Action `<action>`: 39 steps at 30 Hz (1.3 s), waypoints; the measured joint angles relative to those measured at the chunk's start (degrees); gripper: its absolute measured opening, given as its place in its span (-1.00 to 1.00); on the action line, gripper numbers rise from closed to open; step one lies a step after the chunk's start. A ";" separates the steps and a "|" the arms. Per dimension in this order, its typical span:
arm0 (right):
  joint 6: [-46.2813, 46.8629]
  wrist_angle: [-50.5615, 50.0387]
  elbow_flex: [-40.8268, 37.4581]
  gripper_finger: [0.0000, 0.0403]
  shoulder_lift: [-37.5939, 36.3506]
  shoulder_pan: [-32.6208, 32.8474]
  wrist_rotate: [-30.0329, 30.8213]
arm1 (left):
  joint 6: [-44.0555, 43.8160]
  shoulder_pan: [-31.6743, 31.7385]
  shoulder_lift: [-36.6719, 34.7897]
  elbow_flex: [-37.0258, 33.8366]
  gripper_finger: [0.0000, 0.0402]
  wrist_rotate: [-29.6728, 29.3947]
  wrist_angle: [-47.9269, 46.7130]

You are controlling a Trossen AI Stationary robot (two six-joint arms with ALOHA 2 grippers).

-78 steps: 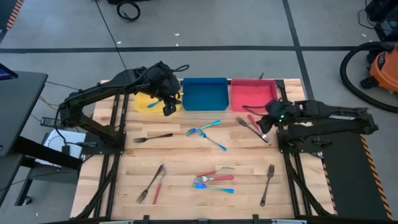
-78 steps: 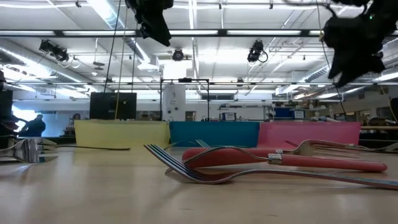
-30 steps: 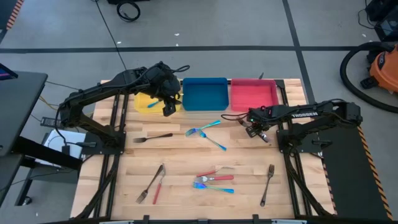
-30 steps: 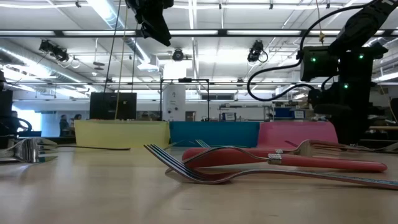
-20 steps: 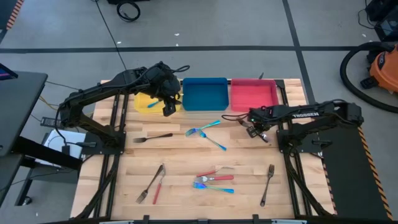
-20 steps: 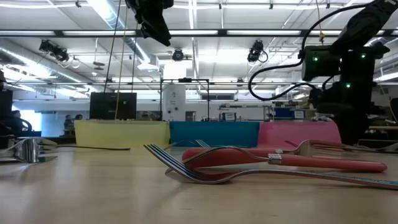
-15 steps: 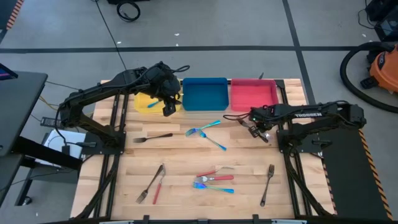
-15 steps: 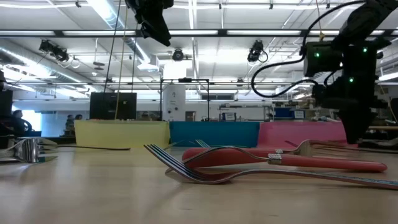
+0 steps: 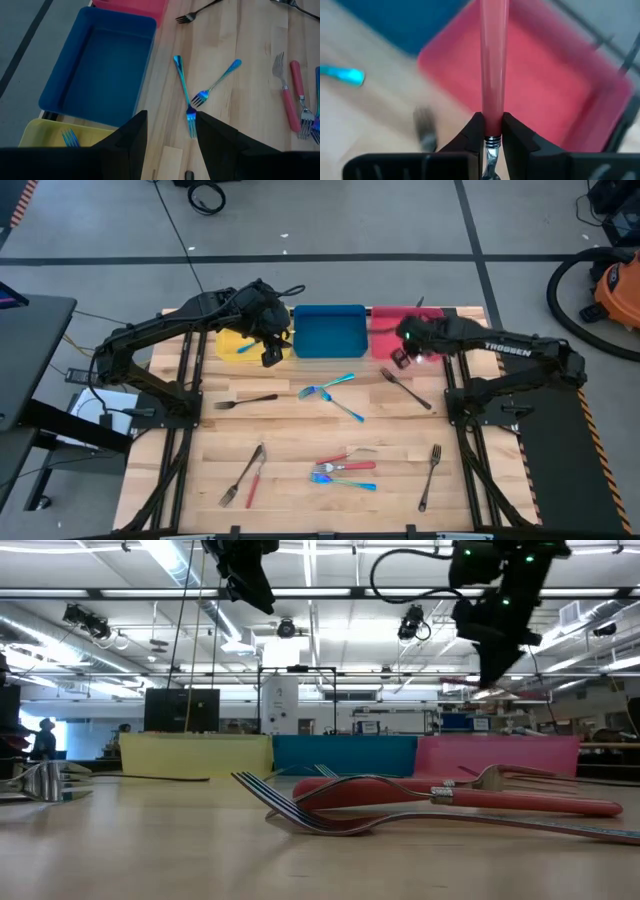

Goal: Sort silverware by color (type)
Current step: Put the pink fork into the pink bin

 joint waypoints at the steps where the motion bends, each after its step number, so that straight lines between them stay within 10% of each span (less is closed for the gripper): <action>1: -2.36 0.81 0.90 -0.74 0.63 -1.59 0.11 | 0.00 0.00 0.00 0.00 -0.17 0.02 -0.11; 15: -24.71 10.82 2.43 -0.77 10.05 -19.23 -5.60 | 0.25 0.00 0.00 0.00 -0.17 0.00 -5.90; 39: -33.81 12.76 2.43 -0.71 28.42 -22.39 -5.92 | 2.43 0.11 0.00 0.00 -0.17 0.00 -6.26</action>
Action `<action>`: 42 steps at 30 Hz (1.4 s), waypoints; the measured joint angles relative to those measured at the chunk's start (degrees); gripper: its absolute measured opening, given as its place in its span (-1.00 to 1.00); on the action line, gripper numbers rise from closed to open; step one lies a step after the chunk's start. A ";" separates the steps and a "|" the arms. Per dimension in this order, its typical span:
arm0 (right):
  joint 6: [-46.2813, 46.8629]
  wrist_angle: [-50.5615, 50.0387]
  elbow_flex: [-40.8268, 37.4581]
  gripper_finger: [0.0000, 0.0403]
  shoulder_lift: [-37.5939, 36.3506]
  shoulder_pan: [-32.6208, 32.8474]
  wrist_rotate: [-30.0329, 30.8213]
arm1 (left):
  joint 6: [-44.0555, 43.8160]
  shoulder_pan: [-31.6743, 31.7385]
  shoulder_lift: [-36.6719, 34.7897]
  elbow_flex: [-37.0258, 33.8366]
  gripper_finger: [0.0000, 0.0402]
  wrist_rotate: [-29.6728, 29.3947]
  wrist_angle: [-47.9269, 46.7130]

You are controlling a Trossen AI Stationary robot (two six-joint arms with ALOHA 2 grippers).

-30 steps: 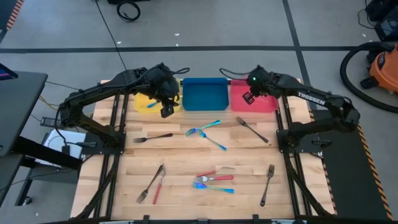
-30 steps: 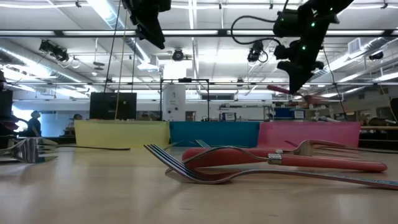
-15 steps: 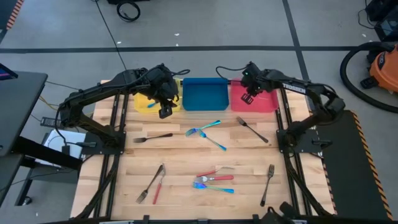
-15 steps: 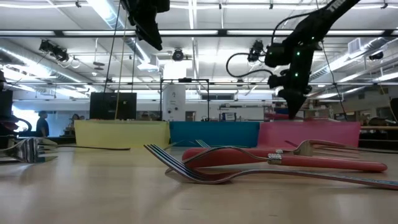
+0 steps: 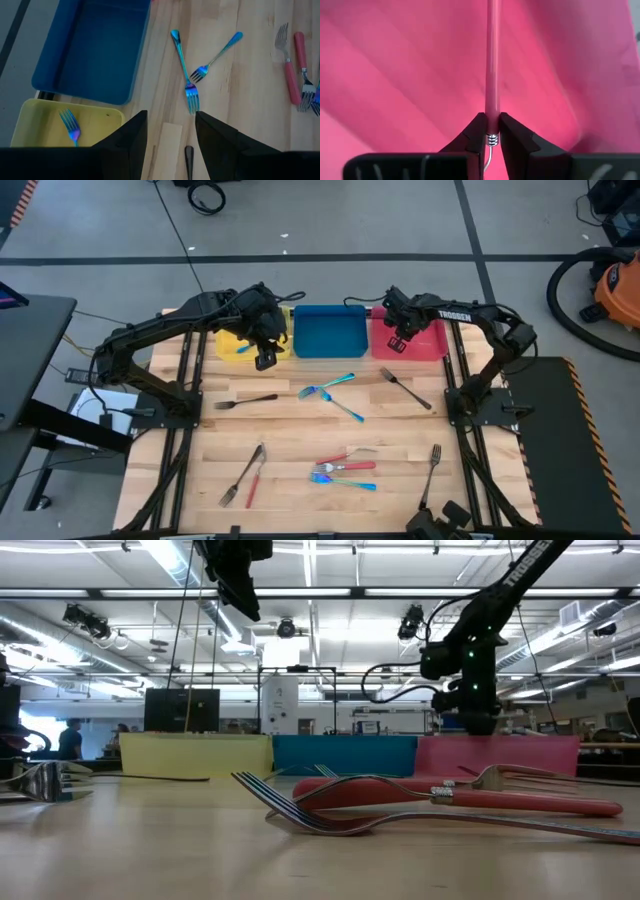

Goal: Sort silverware by color (type)
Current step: Put the pink fork into the pink bin

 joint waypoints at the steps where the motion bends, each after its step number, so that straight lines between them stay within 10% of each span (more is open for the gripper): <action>1: -0.20 -0.35 0.00 -0.70 0.17 0.20 0.86 | -0.02 0.00 0.00 0.00 -0.17 0.00 0.01; 23: 0.37 -2.43 0.00 -0.32 -4.60 6.74 12.55 | 4.19 -1.62 6.63 -0.01 -0.17 -0.05 1.70; 42: 8.65 -3.80 0.02 -0.32 -27.17 14.65 5.74 | -3.12 -8.21 12.17 -0.04 -0.17 0.17 5.59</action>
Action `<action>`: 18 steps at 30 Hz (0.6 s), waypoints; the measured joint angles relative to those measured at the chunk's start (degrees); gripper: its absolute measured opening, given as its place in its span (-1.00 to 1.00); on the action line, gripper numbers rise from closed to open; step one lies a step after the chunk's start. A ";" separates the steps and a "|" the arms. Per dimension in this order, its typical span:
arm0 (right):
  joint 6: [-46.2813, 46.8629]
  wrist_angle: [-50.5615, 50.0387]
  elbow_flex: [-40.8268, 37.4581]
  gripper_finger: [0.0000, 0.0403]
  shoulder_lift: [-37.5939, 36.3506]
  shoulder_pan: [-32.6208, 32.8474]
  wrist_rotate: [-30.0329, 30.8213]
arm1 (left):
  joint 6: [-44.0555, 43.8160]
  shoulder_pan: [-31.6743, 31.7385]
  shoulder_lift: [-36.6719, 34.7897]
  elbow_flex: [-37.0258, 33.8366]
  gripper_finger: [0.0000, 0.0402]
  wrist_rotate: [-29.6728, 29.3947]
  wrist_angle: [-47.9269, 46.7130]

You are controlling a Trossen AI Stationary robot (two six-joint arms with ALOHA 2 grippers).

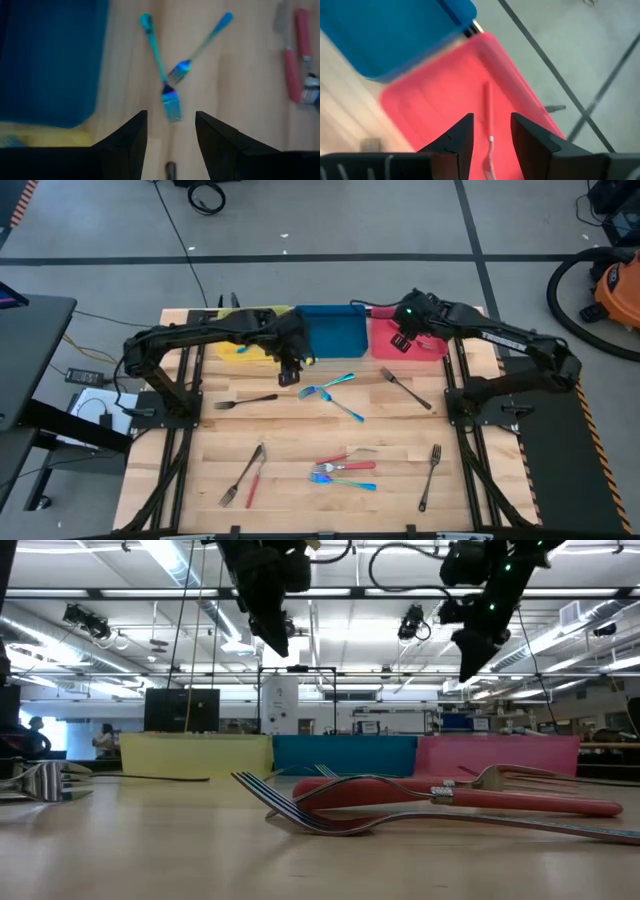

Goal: Sort silverware by color (type)
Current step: Put the pink fork into the pink bin

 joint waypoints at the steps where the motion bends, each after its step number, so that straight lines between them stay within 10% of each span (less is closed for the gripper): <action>1: 0.26 -0.03 0.00 -0.32 -0.77 0.54 -0.13 | -0.03 -1.17 -0.01 0.00 -0.17 0.03 0.12; 18: 3.90 0.62 0.00 -0.32 -3.58 3.72 -0.78 | -15.03 -21.30 10.61 0.02 -0.18 -1.97 19.04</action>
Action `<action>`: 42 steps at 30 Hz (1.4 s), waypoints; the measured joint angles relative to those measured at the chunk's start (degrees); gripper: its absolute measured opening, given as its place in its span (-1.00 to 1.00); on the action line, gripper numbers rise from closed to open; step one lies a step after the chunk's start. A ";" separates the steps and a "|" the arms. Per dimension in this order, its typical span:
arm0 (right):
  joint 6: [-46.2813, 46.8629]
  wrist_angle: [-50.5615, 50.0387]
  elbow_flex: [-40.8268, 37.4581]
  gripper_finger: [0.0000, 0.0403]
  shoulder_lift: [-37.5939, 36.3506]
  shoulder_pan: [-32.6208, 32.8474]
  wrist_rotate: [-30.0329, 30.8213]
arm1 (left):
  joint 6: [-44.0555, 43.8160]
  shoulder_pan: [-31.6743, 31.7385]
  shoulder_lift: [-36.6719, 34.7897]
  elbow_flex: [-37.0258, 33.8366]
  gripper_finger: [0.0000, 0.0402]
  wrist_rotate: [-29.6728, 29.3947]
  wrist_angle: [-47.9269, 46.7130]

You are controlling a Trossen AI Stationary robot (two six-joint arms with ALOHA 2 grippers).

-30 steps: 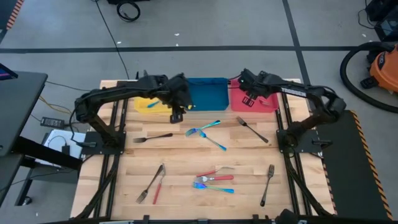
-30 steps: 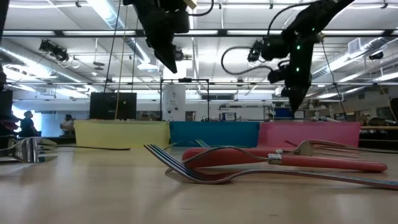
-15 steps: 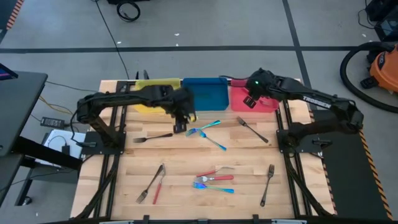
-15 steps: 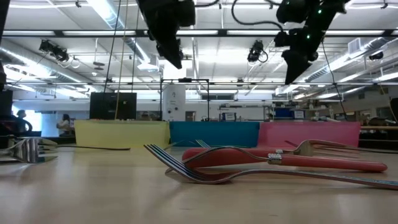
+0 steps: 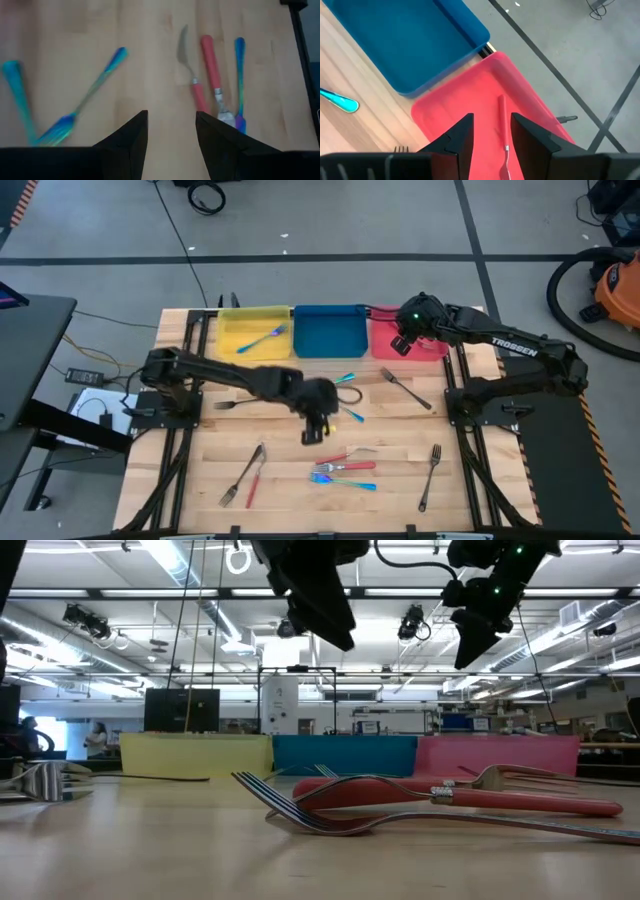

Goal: Sort silverware by color (type)
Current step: Put the pink fork into the pink bin

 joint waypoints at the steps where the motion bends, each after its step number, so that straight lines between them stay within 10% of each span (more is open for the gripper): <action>1: 0.01 0.01 0.00 -0.32 0.00 0.00 0.02 | -0.12 -0.77 0.91 0.00 -0.18 -0.16 1.55; 42: 10.15 -0.15 0.00 -0.32 0.04 0.98 -0.19 | -9.01 -7.15 20.00 0.07 -0.18 -1.78 18.55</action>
